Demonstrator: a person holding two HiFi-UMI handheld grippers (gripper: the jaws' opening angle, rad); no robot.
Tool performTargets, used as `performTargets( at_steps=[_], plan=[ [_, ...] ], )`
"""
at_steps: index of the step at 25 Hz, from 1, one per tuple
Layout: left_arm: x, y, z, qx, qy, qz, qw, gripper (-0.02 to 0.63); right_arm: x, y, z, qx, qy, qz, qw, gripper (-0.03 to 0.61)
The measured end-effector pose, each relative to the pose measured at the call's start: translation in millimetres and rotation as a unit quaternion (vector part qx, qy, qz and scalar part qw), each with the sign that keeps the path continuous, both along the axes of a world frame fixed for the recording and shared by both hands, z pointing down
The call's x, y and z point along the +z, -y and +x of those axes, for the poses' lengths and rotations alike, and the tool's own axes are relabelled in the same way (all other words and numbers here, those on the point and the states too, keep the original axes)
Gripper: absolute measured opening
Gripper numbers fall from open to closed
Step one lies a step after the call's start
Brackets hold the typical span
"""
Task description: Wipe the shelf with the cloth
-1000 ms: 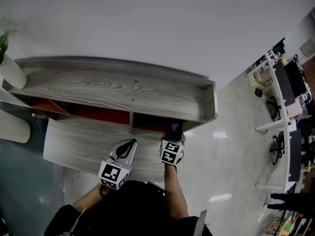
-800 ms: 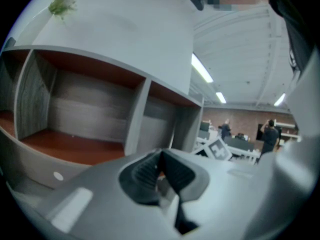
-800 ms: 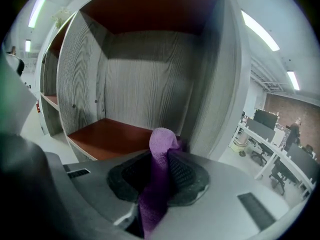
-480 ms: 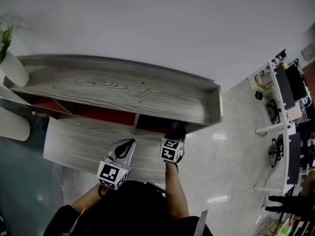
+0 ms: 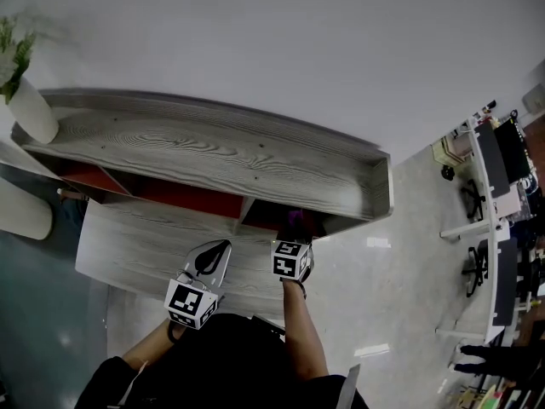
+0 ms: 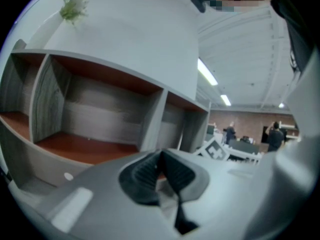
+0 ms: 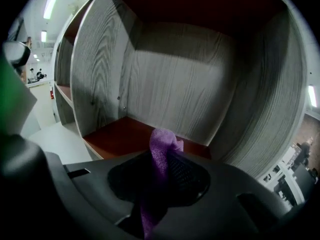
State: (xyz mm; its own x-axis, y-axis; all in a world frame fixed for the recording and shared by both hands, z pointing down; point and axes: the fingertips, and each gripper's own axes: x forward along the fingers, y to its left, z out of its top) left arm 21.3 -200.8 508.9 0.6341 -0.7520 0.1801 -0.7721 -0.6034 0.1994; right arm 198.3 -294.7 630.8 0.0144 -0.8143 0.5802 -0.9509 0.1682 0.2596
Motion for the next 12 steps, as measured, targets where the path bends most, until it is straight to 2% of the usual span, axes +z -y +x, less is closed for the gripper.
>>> performTargets(
  at_steps=[12],
  plan=[
    [-3.7, -9.4, -33.7, -0.034, -0.006, 0.004, 0.9994, 0.005, 2.2, 2.8, -57.1, -0.064, 0.004, -0.008, 0.998, 0.074]
  ],
)
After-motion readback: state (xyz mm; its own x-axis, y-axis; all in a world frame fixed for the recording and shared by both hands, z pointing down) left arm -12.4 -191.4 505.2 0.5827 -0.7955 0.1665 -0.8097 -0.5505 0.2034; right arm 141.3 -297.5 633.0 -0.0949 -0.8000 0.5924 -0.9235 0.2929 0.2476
